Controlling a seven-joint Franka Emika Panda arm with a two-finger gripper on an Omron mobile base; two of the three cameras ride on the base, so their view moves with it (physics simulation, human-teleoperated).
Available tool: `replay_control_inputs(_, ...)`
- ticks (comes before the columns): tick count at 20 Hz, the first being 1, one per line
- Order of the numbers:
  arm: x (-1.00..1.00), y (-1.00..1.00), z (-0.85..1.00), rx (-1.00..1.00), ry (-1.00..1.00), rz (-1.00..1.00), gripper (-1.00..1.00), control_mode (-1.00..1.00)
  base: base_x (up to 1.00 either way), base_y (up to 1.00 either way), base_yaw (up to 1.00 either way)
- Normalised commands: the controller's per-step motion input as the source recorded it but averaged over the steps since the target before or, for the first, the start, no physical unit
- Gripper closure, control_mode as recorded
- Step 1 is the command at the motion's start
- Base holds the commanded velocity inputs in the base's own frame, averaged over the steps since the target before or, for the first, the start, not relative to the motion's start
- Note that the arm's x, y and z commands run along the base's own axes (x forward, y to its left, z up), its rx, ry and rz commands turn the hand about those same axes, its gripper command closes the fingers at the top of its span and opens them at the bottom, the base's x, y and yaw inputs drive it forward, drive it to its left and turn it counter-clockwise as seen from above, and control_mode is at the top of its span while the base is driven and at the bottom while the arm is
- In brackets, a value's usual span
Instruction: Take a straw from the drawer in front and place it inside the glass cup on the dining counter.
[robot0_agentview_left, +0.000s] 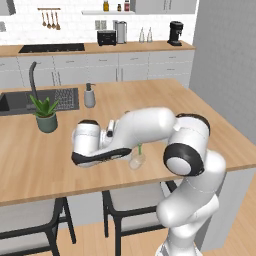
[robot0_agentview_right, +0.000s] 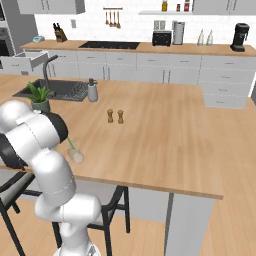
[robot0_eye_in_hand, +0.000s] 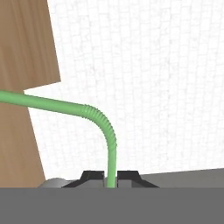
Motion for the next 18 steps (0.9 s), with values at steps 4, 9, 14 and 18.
replay_control_inputs(4, 0.32, 0.0, 0.0, 0.0, -0.03, 0.0, 1.0, -1.0, 0.0, 0.0, 0.0)
replay_control_inputs(9, 0.39, 0.0, 0.0, 0.0, -0.04, 0.0, 1.0, -1.0, 0.0, 0.0, 0.0)
replay_control_inputs(14, -0.07, 0.0, 0.0, 0.0, -0.02, 0.0, 1.0, -1.0, 0.0, 0.0, 0.0)
replay_control_inputs(18, -0.06, 0.0, -0.02, 0.0, 0.0, 0.0, 1.0, -1.0, 0.0, 0.0, 0.0)
